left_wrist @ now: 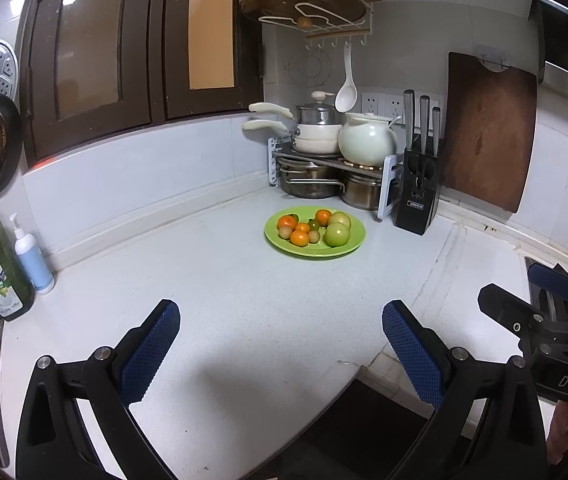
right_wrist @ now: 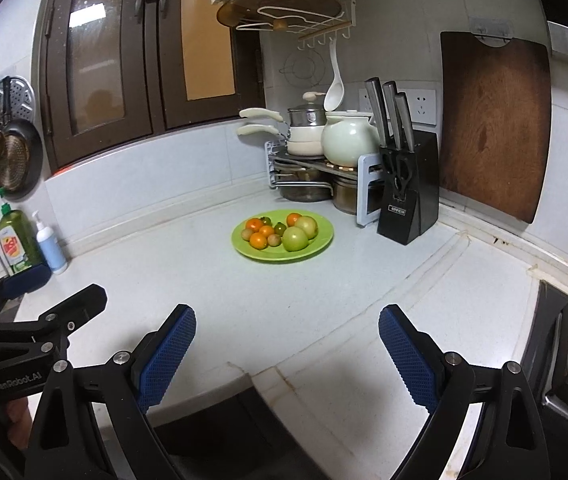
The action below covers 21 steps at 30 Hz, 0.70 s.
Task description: Organize fruits
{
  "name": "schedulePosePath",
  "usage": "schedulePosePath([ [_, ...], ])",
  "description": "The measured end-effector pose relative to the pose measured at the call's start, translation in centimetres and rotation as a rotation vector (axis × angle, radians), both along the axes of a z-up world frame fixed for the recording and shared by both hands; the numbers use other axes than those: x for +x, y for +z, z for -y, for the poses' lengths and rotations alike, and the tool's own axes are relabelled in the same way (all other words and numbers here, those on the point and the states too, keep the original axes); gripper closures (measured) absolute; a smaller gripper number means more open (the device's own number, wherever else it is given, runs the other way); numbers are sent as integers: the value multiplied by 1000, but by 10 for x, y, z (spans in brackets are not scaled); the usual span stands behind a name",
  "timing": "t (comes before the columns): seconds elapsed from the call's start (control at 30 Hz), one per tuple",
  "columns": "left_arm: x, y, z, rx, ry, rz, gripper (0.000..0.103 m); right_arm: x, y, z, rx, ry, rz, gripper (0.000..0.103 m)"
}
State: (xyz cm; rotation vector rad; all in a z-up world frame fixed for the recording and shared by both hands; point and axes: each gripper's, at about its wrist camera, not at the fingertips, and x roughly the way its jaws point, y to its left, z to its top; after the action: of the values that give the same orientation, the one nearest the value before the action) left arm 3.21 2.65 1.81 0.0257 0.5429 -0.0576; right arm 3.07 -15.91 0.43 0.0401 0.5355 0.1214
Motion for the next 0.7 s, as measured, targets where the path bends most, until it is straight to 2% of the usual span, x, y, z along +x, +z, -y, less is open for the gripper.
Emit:
schedulePosePath([
  [0.7,-11,5,-2,-4,-11,16,0,-9,3,0,3,2,9,9],
])
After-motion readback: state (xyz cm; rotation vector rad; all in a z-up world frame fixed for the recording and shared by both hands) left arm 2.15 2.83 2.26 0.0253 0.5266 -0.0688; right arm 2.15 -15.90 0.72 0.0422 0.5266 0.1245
